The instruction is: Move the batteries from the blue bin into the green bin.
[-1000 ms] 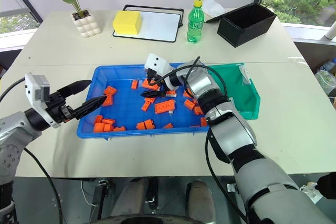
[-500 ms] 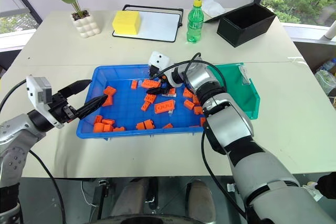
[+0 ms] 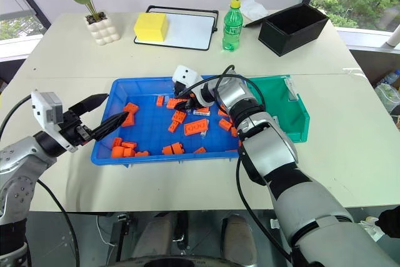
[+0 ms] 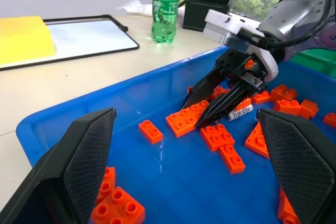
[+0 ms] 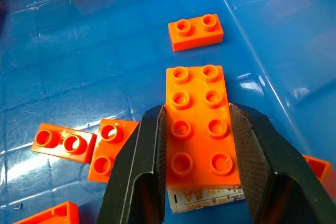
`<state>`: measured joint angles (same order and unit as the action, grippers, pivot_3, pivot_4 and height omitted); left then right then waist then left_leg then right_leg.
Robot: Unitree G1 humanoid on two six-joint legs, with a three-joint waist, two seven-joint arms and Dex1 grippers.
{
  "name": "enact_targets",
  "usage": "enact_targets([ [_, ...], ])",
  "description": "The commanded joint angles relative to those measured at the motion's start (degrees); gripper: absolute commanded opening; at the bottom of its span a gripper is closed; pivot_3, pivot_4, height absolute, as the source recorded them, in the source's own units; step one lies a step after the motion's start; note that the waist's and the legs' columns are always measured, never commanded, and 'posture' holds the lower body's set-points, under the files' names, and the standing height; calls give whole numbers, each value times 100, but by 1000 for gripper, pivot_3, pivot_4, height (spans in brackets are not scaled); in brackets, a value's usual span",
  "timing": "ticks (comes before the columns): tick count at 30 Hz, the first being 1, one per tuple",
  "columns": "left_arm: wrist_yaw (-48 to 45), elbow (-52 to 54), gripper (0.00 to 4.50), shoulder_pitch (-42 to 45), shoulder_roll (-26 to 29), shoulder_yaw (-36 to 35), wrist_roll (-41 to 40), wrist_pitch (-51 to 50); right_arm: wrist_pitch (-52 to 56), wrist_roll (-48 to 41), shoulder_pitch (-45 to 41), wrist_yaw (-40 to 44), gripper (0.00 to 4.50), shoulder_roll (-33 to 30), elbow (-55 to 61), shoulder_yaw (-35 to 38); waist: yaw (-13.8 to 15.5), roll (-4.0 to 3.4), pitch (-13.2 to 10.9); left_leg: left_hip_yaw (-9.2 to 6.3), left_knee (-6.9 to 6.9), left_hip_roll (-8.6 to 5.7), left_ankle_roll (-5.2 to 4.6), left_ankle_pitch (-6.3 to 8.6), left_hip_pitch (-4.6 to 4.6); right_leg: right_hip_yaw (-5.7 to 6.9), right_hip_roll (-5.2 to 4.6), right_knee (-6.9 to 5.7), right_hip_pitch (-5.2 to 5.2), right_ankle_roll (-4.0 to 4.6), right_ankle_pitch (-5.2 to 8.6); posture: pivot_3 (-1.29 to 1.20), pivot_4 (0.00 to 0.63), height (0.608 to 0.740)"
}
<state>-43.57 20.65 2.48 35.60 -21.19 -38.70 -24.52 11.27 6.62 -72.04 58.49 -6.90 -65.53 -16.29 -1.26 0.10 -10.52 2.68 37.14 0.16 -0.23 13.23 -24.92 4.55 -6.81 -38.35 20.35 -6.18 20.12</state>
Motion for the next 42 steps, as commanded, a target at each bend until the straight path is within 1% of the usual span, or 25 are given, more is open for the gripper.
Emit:
enact_targets([
  [1, 5, 98, 4500, -58, 16, -113, 3, 139, -59, -139, -341, -12, 1185, 18, 180, 266, 0, 0, 0, 0, 0, 0, 0, 0, 0, 0, 0, 0, 0, 0, 0, 0, 150, 739],
  [4, -14, 90, 4500, -94, 34, -124, -3, 154, 219, -366, -425, 277, 1185, 41, 629, 442, -4, 0, 0, 0, 0, 0, 0, 0, 0, 0, 0, 0, 1, 0, 0, 0, 150, 739],
  [7, -43, 55, 4500, -84, 58, -122, -4, 158, 662, -541, -228, 607, 1185, 72, 1380, 426, -1, 0, 0, 0, -2, 1, 0, 0, 0, 0, 0, 0, 2, 0, 0, 0, 150, 739],
  [10, -75, -7, 4500, -15, 80, -79, 19, 160, 1406, -754, 336, 889, 1185, 157, 2622, 208, 4, 1, 1, -2, -4, 1, 0, 0, 0, 0, 0, -3, 2, 0, 0, 0, 150, 739],
  [12, -90, -44, 4500, 47, 86, -38, 39, 163, 1814, -821, 725, 924, 1185, 195, 3352, 31, 11, 2, 2, -2, -4, 1, 0, 1, 0, 0, 0, -4, 2, 0, 0, 0, 150, 739],
  [16, -108, -39, 4500, 121, 66, 31, 58, 142, 2333, -866, 1320, 823, 1185, 222, 4259, -268, 32, 2, 2, -2, -2, -3, 0, 1, 0, 0, -2, -4, 1, 1, -1, 0, 150, 739],
  [19, -107, -26, 4500, 120, 48, 57, 80, 140, 2563, -888, 1654, 795, 1185, 175, 4720, -490, 23, 2, 1, -3, -2, -3, 0, 1, 0, 0, -2, -6, 4, 1, 0, 0, 150, 739],
  [21, -98, -12, 4500, 117, 38, 66, 83, 135, 2558, -861, 1751, 713, 2230, 150, 4800, -562, 18, 2, 1, -3, -3, -3, 0, 1, 0, 0, -2, -7, 5, 1, 0, 0, 150, 739],
  [22, -93, -12, 4500, 125, 39, 68, 80, 128, 2542, -853, 1750, 628, 2567, 158, 4790, -554, 16, 3, 2, -3, -3, -3, 0, 1, 0, 0, -2, -7, 5, 1, -1, 0, 150, 739],
  [23, -88, -12, 4500, 131, 41, 69, 74, 123, 2524, -850, 1734, 531, 3162, 175, 4767, -531, 16, 2, 1, -3, -3, -3, 1, 1, 0, 0, -2, -7, 5, 1, 0, 0, 150, 739],
  [24, -86, -13, 4500, 134, 44, 71, 69, 121, 2516, -864, 1700, 463, 3598, 192, 4740, -504, 15, 2, 1, -3, -3, -3, 1, 1, 0, 0, -2, -7, 5, 1, 0, 0, 150, 739],
  [25, -81, -19, 4500, 141, 47, 75, 67, 118, 2508, -899, 1634, 374, 4180, 227, 4716, -436, 14, 2, 2, -3, -3, -3, 1, 1, 0, 0, -1, -7, 6, 1, 0, 0, 150, 739],
  [26, -71, -19, 4500, 146, 48, 82, 63, 113, 2530, -957, 1529, 236, 4461, 280, 4721, -308, 14, 2, 1, -3, -3, -3, 1, 1, 0, 0, -1, -7, 6, 1, 0, 0, 150, 739],
  [30, -29, 1, 4500, 153, 47, 101, 57, 94, 2866, -1193, 1250, -51, 4461, 270, 5113, 15, 15, 2, 1, -3, -3, -3, 1, 0, 0, 0, -1, -7, 6, 1, 0, 0, 150, 739],
  [34, -20, -100, 4500, 185, 23, 112, 75, 143, 3888, -1634, 1113, -380, 4461, 21, 6125, 530, 47, 3, 2, -4, -4, -3, 1, 0, 0, 0, -2, -7, 4, 1, -1, 0, 150, 739],
  [38, -13, -302, 4500, 307, -24, 192, 179, 230, 4972, -1886, 1283, -1077, 4461, -77, 6862, 955, 40, 6, 4, -4, -4, -3, 1, 0, -1, 0, -3, -5, 3, 1, -1, 0, 150, 739],
  [42, 0, -549, 4500, 579, -69, 267, 259, 301, 5631, -1926, 1683, -1809, 4461, -41, 7223, 1193, 42, 8, 5, -3, -6, -3, 1, 0, -1, 0, -2, -7, 4, 1, -1, 0, 150, 739],
])
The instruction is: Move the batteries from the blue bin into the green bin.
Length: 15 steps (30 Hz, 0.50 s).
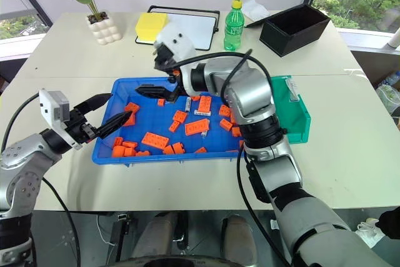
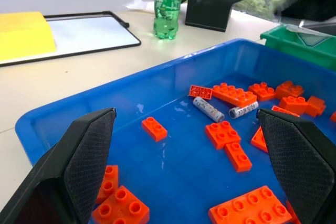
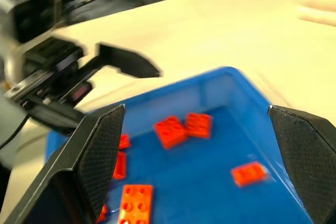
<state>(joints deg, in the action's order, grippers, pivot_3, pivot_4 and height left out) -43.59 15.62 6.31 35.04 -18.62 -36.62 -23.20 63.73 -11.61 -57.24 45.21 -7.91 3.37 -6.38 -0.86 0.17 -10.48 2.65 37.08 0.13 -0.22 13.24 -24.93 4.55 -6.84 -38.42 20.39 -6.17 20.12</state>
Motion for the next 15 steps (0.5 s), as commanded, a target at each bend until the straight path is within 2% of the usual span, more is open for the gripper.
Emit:
enact_targets([
  [1, 0, -136, 4500, 287, -29, 37, 90, 201, 452, -90, 325, -659, 4461, 102, 341, 236, 4, 1, 1, 0, 0, 0, 0, 0, 0, 0, 0, 0, 0, 0, 0, 0, 150, 739],
  [7, -34, -480, 4500, 661, -95, 193, 245, 328, 347, -128, 658, -1307, 4461, 409, 129, 194, -25, 1, 0, 5, -2, -1, 0, 0, 0, 0, 0, -2, 4, 0, 0, 0, 150, 739],
  [15, -28, -523, 4500, 807, -162, 269, 293, 365, 0, -135, 747, -1672, 4461, 648, -461, 0, -14, 1, 0, 5, -3, -1, 0, -1, 0, 0, 1, -4, 5, 0, 0, 0, 150, 739],
])
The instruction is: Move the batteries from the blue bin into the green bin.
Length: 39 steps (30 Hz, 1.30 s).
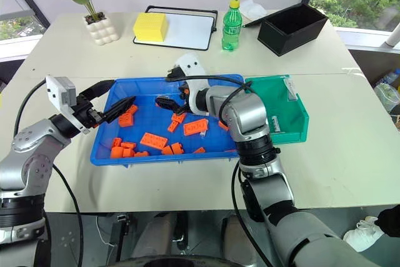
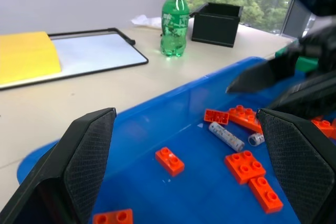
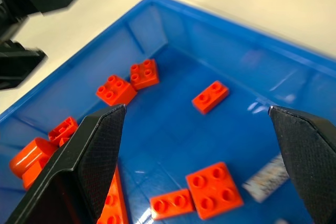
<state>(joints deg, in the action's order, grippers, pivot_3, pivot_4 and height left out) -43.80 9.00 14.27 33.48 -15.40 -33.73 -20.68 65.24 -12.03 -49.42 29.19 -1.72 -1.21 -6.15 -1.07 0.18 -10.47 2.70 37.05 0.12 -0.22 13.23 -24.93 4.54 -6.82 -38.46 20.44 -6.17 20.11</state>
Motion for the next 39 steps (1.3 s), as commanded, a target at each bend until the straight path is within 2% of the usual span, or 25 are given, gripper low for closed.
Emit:
enact_targets([
  [1, 0, 168, 4500, -20, -10, -62, -4, 113, -143, -110, -24, -65, 4461, 10, -16, -53, 10, 0, 0, 0, 1, 0, 0, 0, 0, 0, 0, 0, 0, 0, 0, 0, 150, 739],
  [14, 100, 340, 4500, -222, -46, -83, -13, 133, -172, -176, 164, -15, 4461, -480, -193, -155, 4, 0, 0, 0, 0, 0, 0, 0, 0, -1, 0, 2, -1, 0, 0, 0, 150, 739],
  [24, 184, 356, 4500, -216, -102, -81, 38, 235, -346, -163, 293, -36, 4461, -384, -622, -231, 4, 1, 0, -1, 0, 1, 0, 0, 0, -1, 0, 2, -1, 0, 0, 0, 150, 739],
  [39, 417, 523, 4500, -304, -245, -106, 55, 335, -1718, 173, -540, 14, 4461, -109, -2803, -280, -4, 2, 1, -1, 2, 1, 0, 0, 0, -1, 0, 1, -2, 0, 0, 0, 150, 739],
])
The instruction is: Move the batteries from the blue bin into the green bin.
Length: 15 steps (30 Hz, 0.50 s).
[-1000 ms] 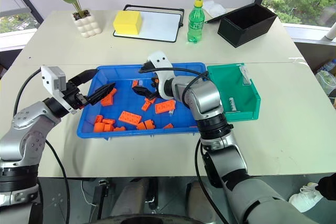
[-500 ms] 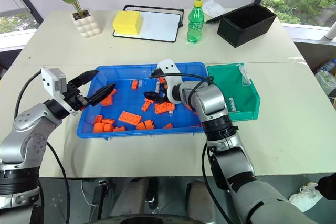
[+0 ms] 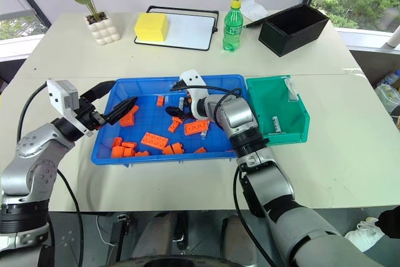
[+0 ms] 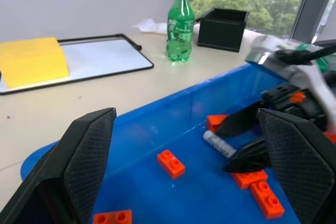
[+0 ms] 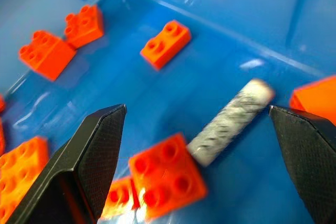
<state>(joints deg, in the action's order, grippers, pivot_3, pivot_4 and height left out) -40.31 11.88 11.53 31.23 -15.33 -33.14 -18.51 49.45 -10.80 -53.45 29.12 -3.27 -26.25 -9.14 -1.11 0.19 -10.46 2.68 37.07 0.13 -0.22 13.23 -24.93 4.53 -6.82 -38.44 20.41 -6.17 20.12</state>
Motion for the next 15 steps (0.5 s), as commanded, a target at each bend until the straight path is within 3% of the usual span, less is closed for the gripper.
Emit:
enact_targets([
  [1, 95, 251, 4500, -47, -36, -119, -6, 129, -173, 73, -153, 42, 4461, 42, -369, -5, 2, 0, 0, 0, 0, 0, 0, 0, 0, 0, 0, 0, 0, 0, 0, 0, 150, 739],
  [4, 160, 305, 4500, -101, -65, -146, -12, 149, -246, 152, -148, 113, 4461, 10, -489, -81, 1, 0, 0, 0, 0, 0, 0, 0, 0, 0, 0, 0, 0, 0, 0, 0, 150, 739],
  [7, 193, 337, 4500, -144, -56, -191, -25, 170, -366, 288, -96, 195, 3634, -49, -498, -241, -1, 1, 1, -1, 0, 0, 0, 0, 0, 0, 0, 0, 0, 0, 0, 0, 150, 739],
  [13, 229, 343, 4500, -136, -24, -241, -41, 202, -459, 439, 1, 318, 504, -55, -390, -422, -4, 1, 1, 0, 0, 1, 0, 0, 0, 0, 0, 0, 0, 0, 0, 0, 150, 739],
  [14, 233, 341, 4500, -131, -26, -243, -39, 208, -460, 448, 5, 329, 95, -50, -375, -428, -4, 1, 1, 0, 0, 1, 0, 0, 0, 0, 0, 0, 0, 0, 0, 0, 150, 739],
  [15, 237, 341, 4500, -128, -29, -244, -37, 213, -470, 456, 8, 338, 82, -48, -362, -439, -4, 1, 1, -1, -1, 2, 0, 0, 0, 0, 0, 0, 0, 0, 0, 0, 150, 739],
])
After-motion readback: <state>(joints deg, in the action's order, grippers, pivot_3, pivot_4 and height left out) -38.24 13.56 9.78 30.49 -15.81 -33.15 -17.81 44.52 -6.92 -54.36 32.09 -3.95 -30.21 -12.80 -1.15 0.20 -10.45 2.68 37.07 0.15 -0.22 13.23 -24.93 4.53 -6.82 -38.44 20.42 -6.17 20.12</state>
